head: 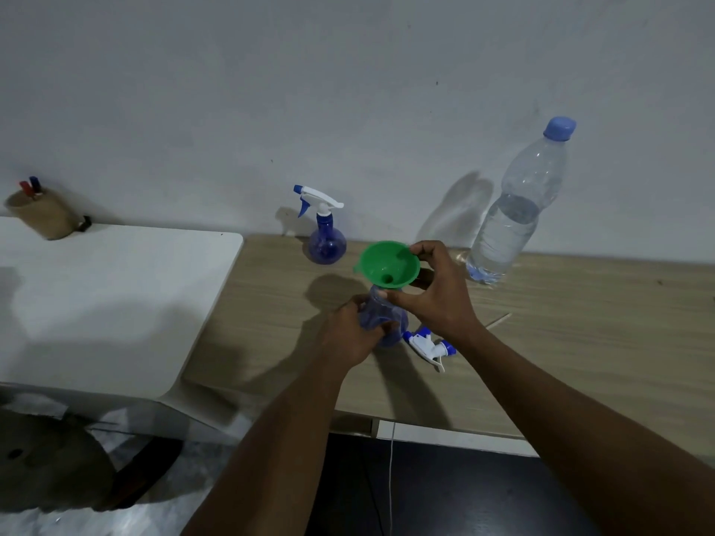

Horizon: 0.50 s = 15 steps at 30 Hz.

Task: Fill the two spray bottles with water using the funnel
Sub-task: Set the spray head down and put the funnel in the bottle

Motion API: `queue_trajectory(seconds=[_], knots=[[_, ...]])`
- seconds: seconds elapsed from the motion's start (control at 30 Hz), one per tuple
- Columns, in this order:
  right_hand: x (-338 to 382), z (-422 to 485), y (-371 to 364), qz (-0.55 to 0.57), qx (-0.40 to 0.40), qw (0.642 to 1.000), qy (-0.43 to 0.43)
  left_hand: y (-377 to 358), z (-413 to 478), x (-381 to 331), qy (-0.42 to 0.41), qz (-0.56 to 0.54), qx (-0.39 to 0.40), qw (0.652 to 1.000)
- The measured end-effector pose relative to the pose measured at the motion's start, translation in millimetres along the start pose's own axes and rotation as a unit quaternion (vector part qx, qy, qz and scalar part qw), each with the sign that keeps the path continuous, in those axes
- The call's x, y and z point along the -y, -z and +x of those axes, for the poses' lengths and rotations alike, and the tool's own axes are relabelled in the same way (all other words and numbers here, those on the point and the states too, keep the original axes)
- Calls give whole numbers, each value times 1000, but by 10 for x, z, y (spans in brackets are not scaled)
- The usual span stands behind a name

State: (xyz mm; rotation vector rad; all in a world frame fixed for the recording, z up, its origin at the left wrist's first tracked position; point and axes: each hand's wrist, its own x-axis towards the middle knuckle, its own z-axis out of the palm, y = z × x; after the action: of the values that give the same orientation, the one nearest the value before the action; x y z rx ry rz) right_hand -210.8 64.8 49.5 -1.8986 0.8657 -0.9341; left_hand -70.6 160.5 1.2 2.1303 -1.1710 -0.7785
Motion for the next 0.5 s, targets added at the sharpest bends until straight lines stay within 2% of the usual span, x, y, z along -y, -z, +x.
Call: queue_trajectory(seconds=[0.33,0.43,0.5], knots=[[28,-24,262,-62,65,996,-17,-43,-29,-48,17,-88,10,996],[30,-68,484,-77,39,996,-30,-20,-162,-79,37,-35,-50,997],[19,-71,690,-92,9,995,-27,-83,-286,-42,27,-40,-108,993]])
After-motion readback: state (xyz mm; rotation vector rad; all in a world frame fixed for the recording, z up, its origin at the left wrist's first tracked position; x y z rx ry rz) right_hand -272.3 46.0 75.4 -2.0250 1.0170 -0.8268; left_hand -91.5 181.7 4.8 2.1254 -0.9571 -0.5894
